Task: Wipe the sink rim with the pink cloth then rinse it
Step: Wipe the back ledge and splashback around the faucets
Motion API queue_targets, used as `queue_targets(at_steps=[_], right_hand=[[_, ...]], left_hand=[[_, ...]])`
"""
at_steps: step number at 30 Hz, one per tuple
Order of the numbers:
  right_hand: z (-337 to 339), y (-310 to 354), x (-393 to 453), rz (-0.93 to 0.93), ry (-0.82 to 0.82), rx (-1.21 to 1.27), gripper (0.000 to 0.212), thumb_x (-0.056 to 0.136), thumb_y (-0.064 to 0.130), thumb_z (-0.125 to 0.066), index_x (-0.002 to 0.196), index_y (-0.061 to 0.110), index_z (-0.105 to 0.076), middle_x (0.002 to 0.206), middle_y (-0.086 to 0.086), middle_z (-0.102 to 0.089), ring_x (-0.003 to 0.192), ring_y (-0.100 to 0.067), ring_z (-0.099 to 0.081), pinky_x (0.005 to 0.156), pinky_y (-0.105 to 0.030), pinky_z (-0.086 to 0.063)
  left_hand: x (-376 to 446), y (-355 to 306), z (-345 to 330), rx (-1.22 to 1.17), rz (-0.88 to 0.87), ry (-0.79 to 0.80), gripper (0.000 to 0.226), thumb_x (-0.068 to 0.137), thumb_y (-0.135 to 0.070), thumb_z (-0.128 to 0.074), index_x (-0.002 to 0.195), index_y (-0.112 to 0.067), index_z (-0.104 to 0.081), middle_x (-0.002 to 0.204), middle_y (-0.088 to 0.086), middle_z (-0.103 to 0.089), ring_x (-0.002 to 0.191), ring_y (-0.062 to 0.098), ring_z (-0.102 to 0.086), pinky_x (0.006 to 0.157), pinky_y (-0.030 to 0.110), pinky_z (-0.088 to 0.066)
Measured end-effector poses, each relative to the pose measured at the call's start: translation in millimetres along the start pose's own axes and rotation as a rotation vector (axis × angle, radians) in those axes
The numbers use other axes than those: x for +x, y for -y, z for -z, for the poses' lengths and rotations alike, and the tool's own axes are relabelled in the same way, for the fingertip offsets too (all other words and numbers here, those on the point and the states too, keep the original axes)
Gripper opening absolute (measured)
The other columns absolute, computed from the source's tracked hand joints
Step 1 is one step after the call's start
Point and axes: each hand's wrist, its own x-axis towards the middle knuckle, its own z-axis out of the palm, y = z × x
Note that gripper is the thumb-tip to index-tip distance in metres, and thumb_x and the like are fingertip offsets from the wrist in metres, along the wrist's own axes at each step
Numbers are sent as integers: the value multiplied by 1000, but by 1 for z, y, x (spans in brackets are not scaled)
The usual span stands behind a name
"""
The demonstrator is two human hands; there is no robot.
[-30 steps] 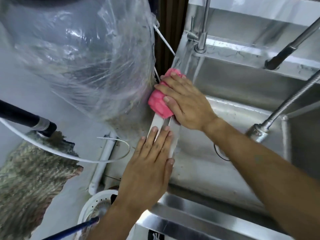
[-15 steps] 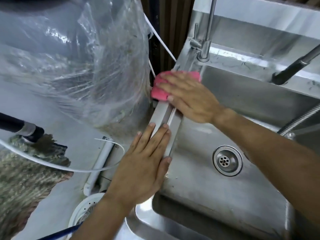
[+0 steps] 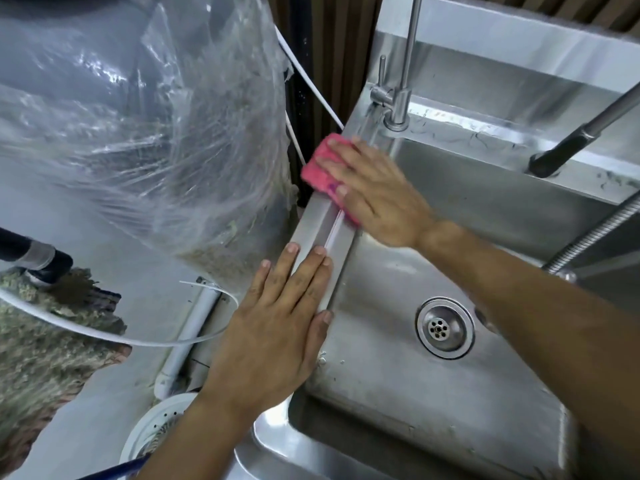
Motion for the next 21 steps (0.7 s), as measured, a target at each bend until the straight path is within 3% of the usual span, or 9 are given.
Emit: queue_targets(at_steps=[3,6,9,14,16,19,21], right_hand=[[9,-31,26,-168,-52,56,56,113,43,-17,166,25,-15,175,1,-5,161,-27,7,131,-49,4],[2,-7,17,-290,-122,157,56,113,38,-18,166,25,-10,175,0,0,160,-25,12,130,-50,6],[-14,34,-19,-227,-101,200,57,111,40,-15,166,27,-5,174,2,6,160,-20,16,130,-49,9],[2,3,1,-62,-49,13,58,111,40,-18,166,20,-15,174,-3,-6,160,-19,8,129,-38,13],[9,-16,30,-144,-82,4,59,111,38,-19,165,13,-20,174,-7,-11,161,-25,2,130,-39,9],[10,-19,52,-279,-200,-36,56,110,33,-30,157,4,-38,166,-15,-31,154,-36,-24,130,-46,-13],[3,-8,49,-304,-244,-13,56,109,32,-31,158,4,-36,166,-16,-33,154,-37,-26,130,-48,-14]], left_hand=[[0,-3,1,-10,8,5,59,109,-40,-16,162,-15,-27,172,0,-17,160,24,-8,126,51,-24],[0,-2,1,-50,18,-3,58,109,-40,-19,161,-17,-30,171,-2,-20,160,23,-9,127,49,-21],[20,4,3,-110,16,-28,56,108,-38,-26,158,-16,-37,168,-3,-30,158,24,-19,127,46,-17],[64,9,0,-99,16,-9,62,108,-43,-23,162,-14,-27,172,1,-17,160,25,-6,129,46,-13],[61,8,-3,-73,23,-33,61,108,-42,-24,161,-13,-29,172,2,-17,160,24,-6,129,48,-16],[58,8,-4,-87,15,-49,60,108,-43,-22,162,-15,-28,172,0,-16,160,21,-6,129,48,-16],[60,9,-4,-105,20,-50,60,108,-43,-22,162,-16,-28,172,-1,-15,160,19,-4,129,48,-15]])
